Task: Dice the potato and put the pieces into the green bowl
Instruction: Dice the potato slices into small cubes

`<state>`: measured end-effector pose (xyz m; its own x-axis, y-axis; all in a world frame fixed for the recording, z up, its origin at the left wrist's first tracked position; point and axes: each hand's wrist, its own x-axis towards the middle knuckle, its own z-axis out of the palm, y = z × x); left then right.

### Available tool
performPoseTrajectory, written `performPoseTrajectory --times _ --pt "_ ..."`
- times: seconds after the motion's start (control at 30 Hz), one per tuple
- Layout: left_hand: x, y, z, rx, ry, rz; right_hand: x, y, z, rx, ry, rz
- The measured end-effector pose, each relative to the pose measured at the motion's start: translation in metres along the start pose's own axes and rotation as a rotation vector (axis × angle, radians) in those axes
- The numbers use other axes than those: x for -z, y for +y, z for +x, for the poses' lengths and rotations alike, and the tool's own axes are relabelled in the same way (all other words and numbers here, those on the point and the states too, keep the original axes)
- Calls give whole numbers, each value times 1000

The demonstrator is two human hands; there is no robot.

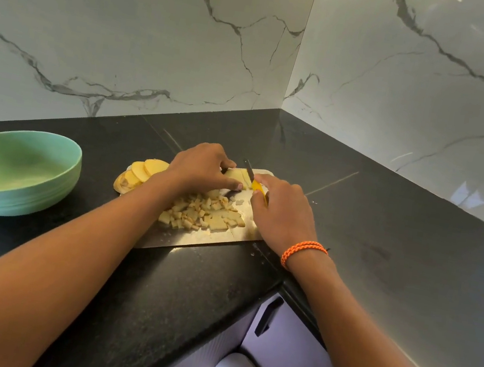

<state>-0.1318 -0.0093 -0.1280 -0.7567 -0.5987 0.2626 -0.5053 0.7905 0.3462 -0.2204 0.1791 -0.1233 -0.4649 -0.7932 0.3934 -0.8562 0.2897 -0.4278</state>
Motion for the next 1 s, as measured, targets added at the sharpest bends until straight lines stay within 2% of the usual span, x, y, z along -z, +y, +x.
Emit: performPoseTrajectory --times 0.17,0.33,0.6,1.0 --pt "4 -6 0 18 -29 -86 -11 -3 7 0 -62 -79" --pt "2 -5 0 23 -30 -88 -16 1 8 13 -43 -110" --pt "-2 -4 4 55 -24 -57 -20 -2 15 22 -110 -164" --pt "-7 -1 5 80 -2 -8 9 10 -26 40 -122 -149"
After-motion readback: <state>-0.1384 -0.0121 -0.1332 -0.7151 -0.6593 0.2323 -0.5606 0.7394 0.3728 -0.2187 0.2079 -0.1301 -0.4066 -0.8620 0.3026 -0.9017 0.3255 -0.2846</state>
